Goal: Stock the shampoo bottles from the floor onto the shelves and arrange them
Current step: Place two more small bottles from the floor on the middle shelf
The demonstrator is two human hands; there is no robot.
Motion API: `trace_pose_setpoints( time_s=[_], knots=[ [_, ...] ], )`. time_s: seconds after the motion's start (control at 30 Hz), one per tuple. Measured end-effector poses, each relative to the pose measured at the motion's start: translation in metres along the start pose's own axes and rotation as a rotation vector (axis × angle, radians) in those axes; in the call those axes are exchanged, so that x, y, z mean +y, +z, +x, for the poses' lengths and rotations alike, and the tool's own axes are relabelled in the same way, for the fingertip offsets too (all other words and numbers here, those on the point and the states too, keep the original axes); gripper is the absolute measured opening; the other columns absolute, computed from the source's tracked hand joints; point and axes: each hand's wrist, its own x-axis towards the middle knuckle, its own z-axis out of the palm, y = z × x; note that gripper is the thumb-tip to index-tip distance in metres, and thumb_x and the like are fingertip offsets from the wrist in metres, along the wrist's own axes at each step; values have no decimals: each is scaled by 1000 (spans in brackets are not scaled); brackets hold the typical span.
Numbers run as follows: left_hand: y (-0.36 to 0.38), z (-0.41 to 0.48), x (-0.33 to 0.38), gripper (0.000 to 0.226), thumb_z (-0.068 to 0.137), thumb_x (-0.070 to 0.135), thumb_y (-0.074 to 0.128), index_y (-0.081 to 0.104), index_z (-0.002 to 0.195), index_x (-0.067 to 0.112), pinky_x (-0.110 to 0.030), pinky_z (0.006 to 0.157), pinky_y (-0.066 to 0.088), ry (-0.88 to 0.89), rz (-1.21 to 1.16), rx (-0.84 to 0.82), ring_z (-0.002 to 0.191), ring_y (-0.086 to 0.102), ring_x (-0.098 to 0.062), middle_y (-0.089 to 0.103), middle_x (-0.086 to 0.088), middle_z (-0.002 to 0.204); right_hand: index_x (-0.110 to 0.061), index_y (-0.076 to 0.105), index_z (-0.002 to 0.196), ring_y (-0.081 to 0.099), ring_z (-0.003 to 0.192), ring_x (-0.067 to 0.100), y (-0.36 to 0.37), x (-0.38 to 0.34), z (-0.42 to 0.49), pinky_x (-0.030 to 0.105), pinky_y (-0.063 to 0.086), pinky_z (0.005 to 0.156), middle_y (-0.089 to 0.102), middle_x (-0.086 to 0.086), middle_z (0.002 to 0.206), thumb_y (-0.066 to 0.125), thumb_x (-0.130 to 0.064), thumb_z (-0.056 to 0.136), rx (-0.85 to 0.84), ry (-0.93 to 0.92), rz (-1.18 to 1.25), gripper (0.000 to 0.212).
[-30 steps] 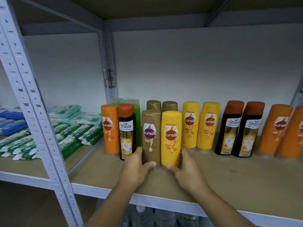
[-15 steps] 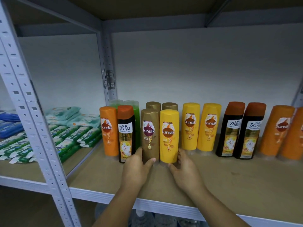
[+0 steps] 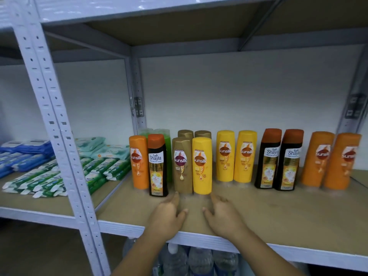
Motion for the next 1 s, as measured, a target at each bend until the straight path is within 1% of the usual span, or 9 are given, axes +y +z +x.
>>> trace_pose_setpoints(
  time_s=[0.07, 0.1, 0.17, 0.37, 0.57, 0.67, 0.8, 0.93, 1.0],
  knots=[
    [0, -8, -1, 44, 100, 48, 48, 53, 130, 16, -35, 93, 48, 39, 12, -16, 109, 58, -25, 61, -6, 122, -13, 45, 140, 42, 132, 24, -7, 0, -14, 36, 31, 112, 51, 7, 141, 38, -44, 102, -88, -63, -124, 50],
    [-1, -14, 1, 38, 101, 47, 46, 56, 118, 15, -37, 92, 47, 67, 35, -26, 108, 57, -25, 61, -5, 117, -12, 44, 141, 37, 137, 24, -10, 0, -22, 37, 26, 115, 47, 8, 146, 33, -44, 104, -123, -87, -181, 51],
    [0, -23, 4, 36, 104, 43, 42, 57, 113, 12, -36, 97, 41, 130, 86, -52, 114, 53, -24, 60, -5, 120, -12, 37, 149, 27, 145, 24, -17, -1, -40, 40, 19, 119, 36, 8, 155, 26, -44, 106, -168, -121, -247, 54],
    [6, -55, 23, 38, 107, 39, 36, 57, 122, 12, -37, 107, 33, 284, 170, -93, 125, 48, -24, 57, -4, 127, -18, 13, 160, 7, 153, 17, -30, 7, -92, 37, 5, 124, 10, 0, 167, 24, -47, 106, -223, -204, -265, 62],
    [13, -101, 50, 50, 107, 35, 42, 43, 150, 10, -32, 121, 22, 381, 93, -74, 149, 30, -20, 40, -6, 158, -20, 24, 158, 5, 153, 11, -36, 28, -149, 36, -1, 125, 17, -4, 166, 35, -43, 106, -153, -211, -141, 59],
    [31, -126, 56, 48, 106, 34, 42, 47, 148, 11, -35, 118, 32, 424, 88, -101, 147, 35, -20, 45, -6, 155, -21, 31, 156, 15, 152, 15, -31, 52, -185, 37, 9, 125, 31, 0, 161, 40, -42, 105, -154, -137, -91, 56],
    [69, -158, 56, 36, 103, 41, 43, 56, 124, 15, -43, 88, 52, 383, 108, -295, 117, 59, -28, 63, -7, 125, -18, 38, 152, 37, 143, 24, -10, 74, -230, 37, 29, 117, 45, 6, 153, 41, -41, 104, -312, -79, -158, 53],
    [112, -189, 49, 47, 100, 43, 51, 57, 139, 18, -41, 96, 51, 252, 99, -535, 120, 60, -32, 65, -13, 132, -17, 48, 144, 47, 134, 28, 31, 91, -263, 38, 40, 108, 51, 9, 148, 42, -42, 102, -492, 79, -156, 50],
    [131, -205, 46, 46, 99, 45, 55, 62, 133, 15, -38, 100, 49, 203, 73, -619, 122, 59, -30, 65, -12, 132, -19, 49, 143, 48, 133, 29, 53, 98, -276, 39, 42, 106, 52, 9, 147, 43, -45, 101, -569, 164, -105, 50]
  ],
)
